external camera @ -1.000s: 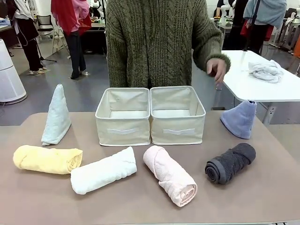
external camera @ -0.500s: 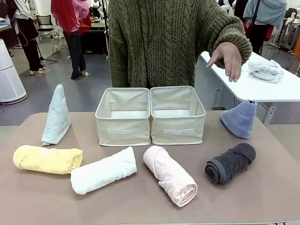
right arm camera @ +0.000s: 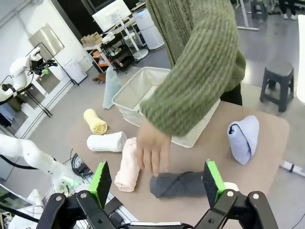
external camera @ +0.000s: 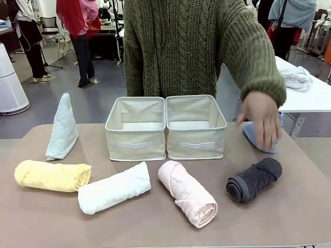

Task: Sort the towels based on their folding style.
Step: Pick up one triangle-folded towel and place it in the left Fabric basket.

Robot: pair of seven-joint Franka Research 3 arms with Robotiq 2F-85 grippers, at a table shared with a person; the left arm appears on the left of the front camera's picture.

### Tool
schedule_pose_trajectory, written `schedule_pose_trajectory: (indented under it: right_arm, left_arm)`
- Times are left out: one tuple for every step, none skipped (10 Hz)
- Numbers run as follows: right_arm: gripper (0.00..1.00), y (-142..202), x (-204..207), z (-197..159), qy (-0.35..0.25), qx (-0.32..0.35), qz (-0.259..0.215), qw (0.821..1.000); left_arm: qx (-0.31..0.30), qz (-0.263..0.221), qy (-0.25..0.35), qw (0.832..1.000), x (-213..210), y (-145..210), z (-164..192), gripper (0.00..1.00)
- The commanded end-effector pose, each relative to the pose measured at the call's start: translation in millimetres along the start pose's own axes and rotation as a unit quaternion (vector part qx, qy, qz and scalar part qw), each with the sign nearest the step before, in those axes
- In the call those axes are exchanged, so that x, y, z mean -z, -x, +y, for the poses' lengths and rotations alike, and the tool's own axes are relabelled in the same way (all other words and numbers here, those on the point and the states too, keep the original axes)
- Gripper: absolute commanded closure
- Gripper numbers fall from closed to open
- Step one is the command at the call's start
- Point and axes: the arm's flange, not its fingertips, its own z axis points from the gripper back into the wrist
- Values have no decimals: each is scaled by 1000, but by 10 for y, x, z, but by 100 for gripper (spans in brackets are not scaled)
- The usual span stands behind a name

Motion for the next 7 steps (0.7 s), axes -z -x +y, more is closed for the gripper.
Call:
schedule_pose_trajectory:
  right_arm:
    - [0,-2,3,-5,-10,-4,-3,1000]
    - [0,-2,3,-5,-10,-4,-3,1000]
    - [0,-2,3,-5,-10,-4,-3,1000]
    - [0,-2,3,-5,-10,-4,-3,1000]
    - [0,-2,3,-5,-10,-4,-3,1000]
    - [0,-2,3,-5,-10,-4,-3,1000]
    - [0,-2,3,-5,-10,-4,-3,1000]
  left_arm:
    - [3,-6,3,1000,-15,-2,-6,0]
    - [3,-6,3,1000,-15,-2,-6,0]
    - [3,-6,3,1000,-15,-2,-6,0]
    - [3,-6,3,1000,-15,-2,-6,0]
    - [3,-6,3,1000,-15,-2,-6,0]
    - [3,-6,3,1000,-15,-2,-6,0]
    - [3,-6,3,1000,-15,-2,-6,0]
